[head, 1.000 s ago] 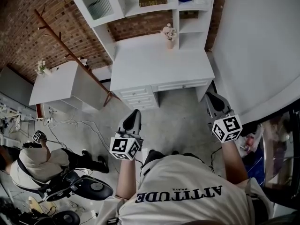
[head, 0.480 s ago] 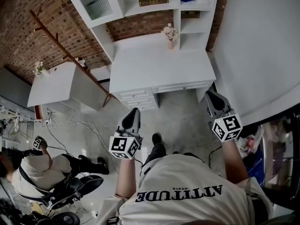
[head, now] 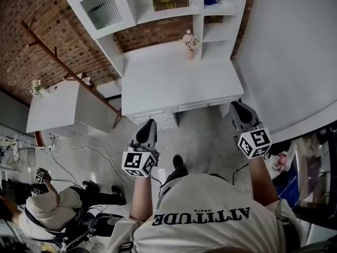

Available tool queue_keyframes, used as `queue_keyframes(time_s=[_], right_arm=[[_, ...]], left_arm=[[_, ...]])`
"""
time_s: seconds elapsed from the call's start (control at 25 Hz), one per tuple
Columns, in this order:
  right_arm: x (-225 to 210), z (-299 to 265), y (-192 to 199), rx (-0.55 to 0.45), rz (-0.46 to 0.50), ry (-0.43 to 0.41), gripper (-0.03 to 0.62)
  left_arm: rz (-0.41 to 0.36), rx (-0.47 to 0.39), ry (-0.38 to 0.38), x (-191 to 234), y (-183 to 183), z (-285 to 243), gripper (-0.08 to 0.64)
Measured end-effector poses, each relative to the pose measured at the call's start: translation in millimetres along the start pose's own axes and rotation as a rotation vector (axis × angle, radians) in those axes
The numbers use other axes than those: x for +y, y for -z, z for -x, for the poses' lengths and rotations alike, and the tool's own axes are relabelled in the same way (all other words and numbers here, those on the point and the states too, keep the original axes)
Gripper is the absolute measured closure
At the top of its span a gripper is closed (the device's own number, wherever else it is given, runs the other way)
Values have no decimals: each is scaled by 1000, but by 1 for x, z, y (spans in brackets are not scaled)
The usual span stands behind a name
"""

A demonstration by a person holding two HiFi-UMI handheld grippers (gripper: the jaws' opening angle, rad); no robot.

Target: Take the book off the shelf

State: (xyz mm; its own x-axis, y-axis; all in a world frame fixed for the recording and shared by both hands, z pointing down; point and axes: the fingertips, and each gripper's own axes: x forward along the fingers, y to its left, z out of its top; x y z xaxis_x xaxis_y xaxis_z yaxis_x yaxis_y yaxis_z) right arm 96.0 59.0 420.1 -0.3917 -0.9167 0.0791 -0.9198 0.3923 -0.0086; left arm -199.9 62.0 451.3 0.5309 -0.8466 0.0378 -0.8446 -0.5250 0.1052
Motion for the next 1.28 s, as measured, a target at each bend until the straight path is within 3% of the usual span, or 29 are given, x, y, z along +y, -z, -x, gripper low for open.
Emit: queue_keyframes(time_s=[0.72,1.28], right_arm=[[32,-115,-13,35,27,76,557],[31,-142,-10,51,-4,94,558]], left_arm=[[-14,44,167,107,-1,-69,534],[12,54,165,142,3,-88,534]])
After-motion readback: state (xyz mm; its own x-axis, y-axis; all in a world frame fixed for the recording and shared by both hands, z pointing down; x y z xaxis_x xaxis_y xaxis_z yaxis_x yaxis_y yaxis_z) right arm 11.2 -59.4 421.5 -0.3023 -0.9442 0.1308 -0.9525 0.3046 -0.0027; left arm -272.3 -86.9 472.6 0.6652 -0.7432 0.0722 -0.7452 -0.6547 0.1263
